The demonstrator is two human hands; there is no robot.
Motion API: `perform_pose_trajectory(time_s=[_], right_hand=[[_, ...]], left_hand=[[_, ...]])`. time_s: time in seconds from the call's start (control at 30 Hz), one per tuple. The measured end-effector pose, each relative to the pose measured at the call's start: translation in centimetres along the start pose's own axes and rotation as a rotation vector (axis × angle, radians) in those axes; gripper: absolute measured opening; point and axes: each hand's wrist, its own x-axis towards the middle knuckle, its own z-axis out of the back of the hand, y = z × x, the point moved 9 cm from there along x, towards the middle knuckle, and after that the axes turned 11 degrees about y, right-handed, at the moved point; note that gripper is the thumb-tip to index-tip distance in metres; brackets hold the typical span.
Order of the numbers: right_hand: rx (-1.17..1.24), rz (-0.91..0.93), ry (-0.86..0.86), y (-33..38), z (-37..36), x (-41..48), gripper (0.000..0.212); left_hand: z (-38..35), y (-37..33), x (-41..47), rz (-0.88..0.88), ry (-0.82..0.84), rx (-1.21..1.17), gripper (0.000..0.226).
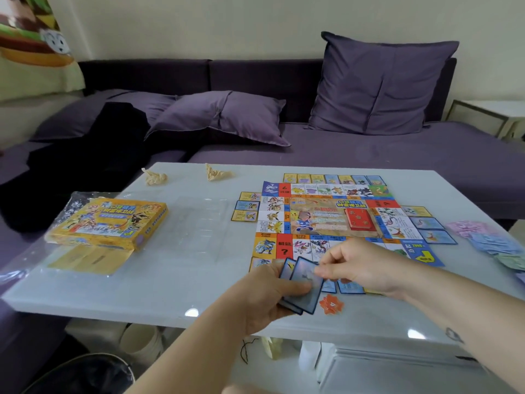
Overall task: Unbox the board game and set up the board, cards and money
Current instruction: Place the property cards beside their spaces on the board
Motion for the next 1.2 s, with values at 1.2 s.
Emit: perform_pose_trajectory(time_s=[1.2], right_hand=[[-0.224, 0.185, -0.087, 7.4, 10.0, 16.0, 0.023]], left_hand=[[14.0, -14.6, 9.1, -0.312, -0.505, 0.343, 0.012]])
